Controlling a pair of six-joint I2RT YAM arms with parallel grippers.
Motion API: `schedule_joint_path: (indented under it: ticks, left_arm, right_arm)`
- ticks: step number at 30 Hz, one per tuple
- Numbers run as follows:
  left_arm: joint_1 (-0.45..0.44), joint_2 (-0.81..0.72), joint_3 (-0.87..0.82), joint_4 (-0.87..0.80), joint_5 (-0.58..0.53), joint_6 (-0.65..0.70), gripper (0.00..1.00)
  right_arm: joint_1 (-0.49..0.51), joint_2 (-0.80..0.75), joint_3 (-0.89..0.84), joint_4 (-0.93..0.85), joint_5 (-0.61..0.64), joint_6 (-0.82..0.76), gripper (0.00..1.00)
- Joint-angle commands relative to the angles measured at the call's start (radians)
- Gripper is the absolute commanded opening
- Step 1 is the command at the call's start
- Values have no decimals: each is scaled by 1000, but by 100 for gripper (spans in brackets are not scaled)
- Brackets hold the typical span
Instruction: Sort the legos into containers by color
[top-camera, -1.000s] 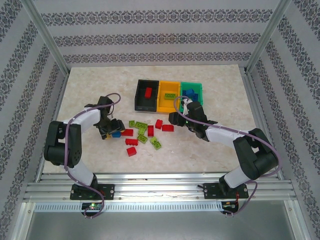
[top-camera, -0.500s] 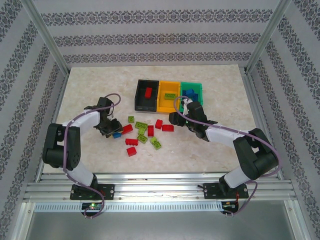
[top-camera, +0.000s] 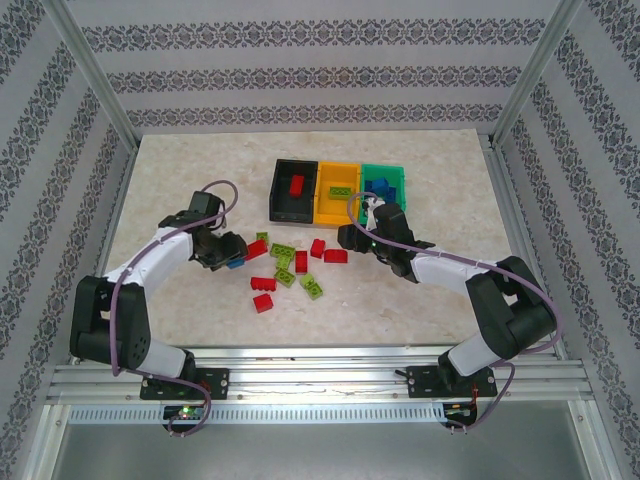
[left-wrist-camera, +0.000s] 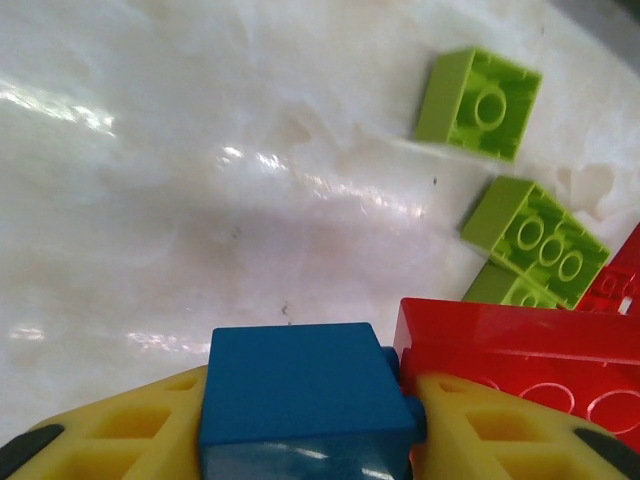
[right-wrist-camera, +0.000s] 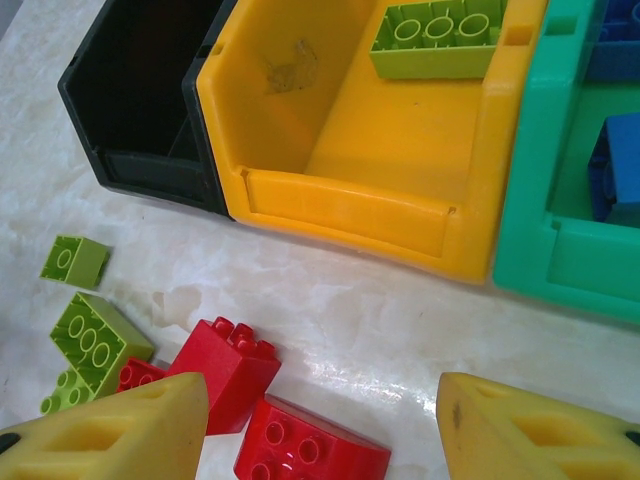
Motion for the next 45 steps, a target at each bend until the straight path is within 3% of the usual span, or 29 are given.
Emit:
schedule_joint_path:
  ticks: [1,9,12,17,26,31,36,45]
  left_arm:
    - [-29,52,-48,23,17,-22,53]
    - [-33,95,-97,75,5,-22,57]
    - [-33,92,-92,77,1,-24,52]
    - [-32,61,-67,61,7,-28,29]
    - [-79,10,138,-23,12,-57,29]
    - [-179,118,340,-23,3,-71,29]
    - [-267,345,607,-18,17,-67,29]
    - [-417,883,1419,-250,48,-22,30]
  right_arm:
    - [8,16,4,22,-12,-1,62]
    - [7,15,5,22,-13,0,62]
    - [7,15,6,19,-15,-1,62]
    - [5,13,6,20,-11,0,62]
    - [-10,-3,-19,54,-17,31,62]
    - [-57,-92,-89,104,3,86,62]
    - [-170,-195,-191,158,26,151,62]
    - [-280,-202,-263,267,-51,183,63]
